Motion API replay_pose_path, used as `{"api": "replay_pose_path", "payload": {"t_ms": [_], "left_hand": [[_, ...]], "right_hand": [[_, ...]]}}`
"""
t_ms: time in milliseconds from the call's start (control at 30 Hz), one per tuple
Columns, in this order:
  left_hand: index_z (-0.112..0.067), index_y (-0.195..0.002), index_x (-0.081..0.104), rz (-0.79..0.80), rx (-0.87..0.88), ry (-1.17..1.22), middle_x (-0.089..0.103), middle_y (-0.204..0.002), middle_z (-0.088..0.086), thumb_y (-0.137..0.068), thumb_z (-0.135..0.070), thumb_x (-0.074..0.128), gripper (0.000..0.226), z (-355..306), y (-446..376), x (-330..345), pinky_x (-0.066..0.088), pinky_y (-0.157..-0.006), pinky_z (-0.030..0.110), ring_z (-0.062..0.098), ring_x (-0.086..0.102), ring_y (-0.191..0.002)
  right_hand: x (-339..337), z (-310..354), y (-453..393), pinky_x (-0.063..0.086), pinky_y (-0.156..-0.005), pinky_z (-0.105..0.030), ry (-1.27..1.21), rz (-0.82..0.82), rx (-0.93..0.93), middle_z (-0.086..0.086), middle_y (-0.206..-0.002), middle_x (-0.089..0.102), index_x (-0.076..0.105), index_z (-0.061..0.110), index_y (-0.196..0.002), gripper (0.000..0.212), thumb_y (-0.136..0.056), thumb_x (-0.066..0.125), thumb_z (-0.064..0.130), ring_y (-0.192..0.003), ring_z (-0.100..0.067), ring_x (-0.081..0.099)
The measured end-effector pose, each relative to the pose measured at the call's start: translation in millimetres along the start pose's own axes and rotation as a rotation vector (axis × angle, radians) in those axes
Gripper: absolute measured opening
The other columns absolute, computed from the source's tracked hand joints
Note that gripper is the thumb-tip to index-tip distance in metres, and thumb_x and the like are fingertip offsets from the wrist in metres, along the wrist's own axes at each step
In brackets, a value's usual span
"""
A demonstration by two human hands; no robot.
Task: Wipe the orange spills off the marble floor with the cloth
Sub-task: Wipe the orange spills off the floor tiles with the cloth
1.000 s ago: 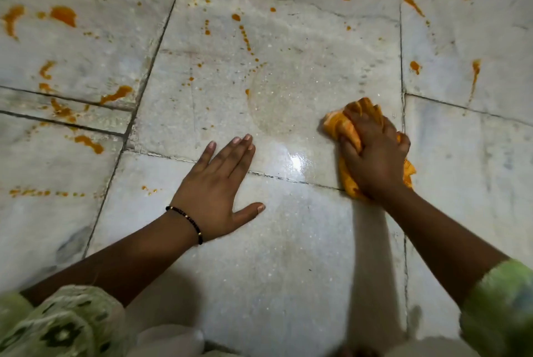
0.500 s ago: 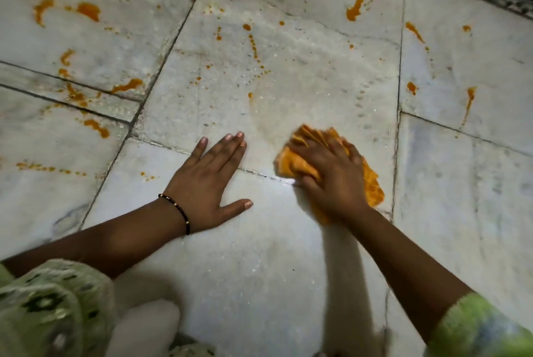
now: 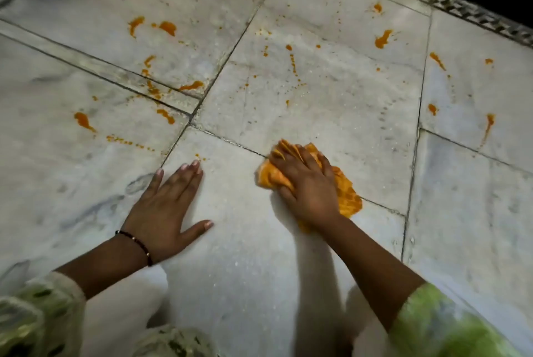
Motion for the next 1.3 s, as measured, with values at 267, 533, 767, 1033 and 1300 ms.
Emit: {"api": "replay_pose_path", "payload": {"t_ms": [267, 533, 767, 1033, 1300], "left_hand": [[-0.008, -0.151, 0.013, -0.002, -0.019, 0.016, 0.010, -0.159, 0.007, -0.084, -0.071, 0.023, 0.092, 8.1, -11.1, 9.9, -0.010, -0.115, 0.035, 0.022, 0.015, -0.145], [-0.007, -0.150, 0.014, 0.006, 0.071, -0.003, 0.011, -0.159, 0.008, -0.084, -0.074, 0.016, 0.094, 12.5, -27.9, 4.6, -0.011, -0.115, 0.036, 0.023, 0.015, -0.145], [-0.005, -0.150, 0.012, -0.066, 0.080, 0.011, 0.009, -0.159, 0.011, -0.083, -0.073, 0.021, 0.096, 16.5, -38.1, 6.2, -0.002, -0.117, 0.046, 0.025, 0.012, -0.145], [-0.004, -0.150, 0.016, -0.065, 0.086, -0.011, 0.011, -0.158, 0.012, -0.082, -0.071, 0.026, 0.095, 12.9, -37.9, 6.8, 0.003, -0.117, 0.048, 0.023, 0.010, -0.146], [-0.006, -0.150, 0.012, -0.087, 0.108, 0.129, 0.008, -0.159, 0.010, -0.089, -0.066, 0.021, 0.086, 18.2, -31.2, -1.0, 0.005, -0.119, 0.043, 0.019, 0.005, -0.146]], "right_hand": [[-9.9, -84.8, -8.1, 0.002, -0.114, -0.057, 0.034, -0.051, 0.593, 0.003, -0.159, 0.018, 0.021, 0.033, -0.149, 0.070, -0.085, 0.026, 0.058, -0.146, -0.025, 0.006], [12.1, 30.7, -21.3, 0.004, -0.113, -0.054, 0.032, -0.013, 0.128, 0.005, -0.156, 0.026, 0.033, 0.028, -0.147, 0.057, -0.092, 0.036, 0.046, -0.146, -0.023, 0.013], [2.3, -48.9, 53.2, 0.004, -0.113, -0.053, 0.079, 0.009, 0.347, 0.006, -0.158, 0.019, 0.022, 0.035, -0.149, 0.069, -0.085, 0.031, 0.060, -0.146, -0.026, 0.012], [-7.3, -100.0, -50.6, -0.005, -0.111, -0.061, 0.049, -0.019, 0.670, 0.000, -0.160, 0.011, 0.015, 0.030, -0.151, 0.068, -0.091, 0.031, 0.057, -0.147, -0.029, -0.002], [27.5, 86.4, 10.9, 0.010, -0.111, -0.051, 0.018, 0.049, -0.106, 0.005, -0.149, 0.040, 0.047, 0.031, -0.137, 0.051, -0.090, 0.039, 0.046, -0.141, -0.025, 0.029]]}}
Point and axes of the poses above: each hand's wrist, its own y-axis away from the middle knuckle, its own x-axis out of the palm, z = x × y, the point moved 7 cm from there along -y, towards the middle knuckle
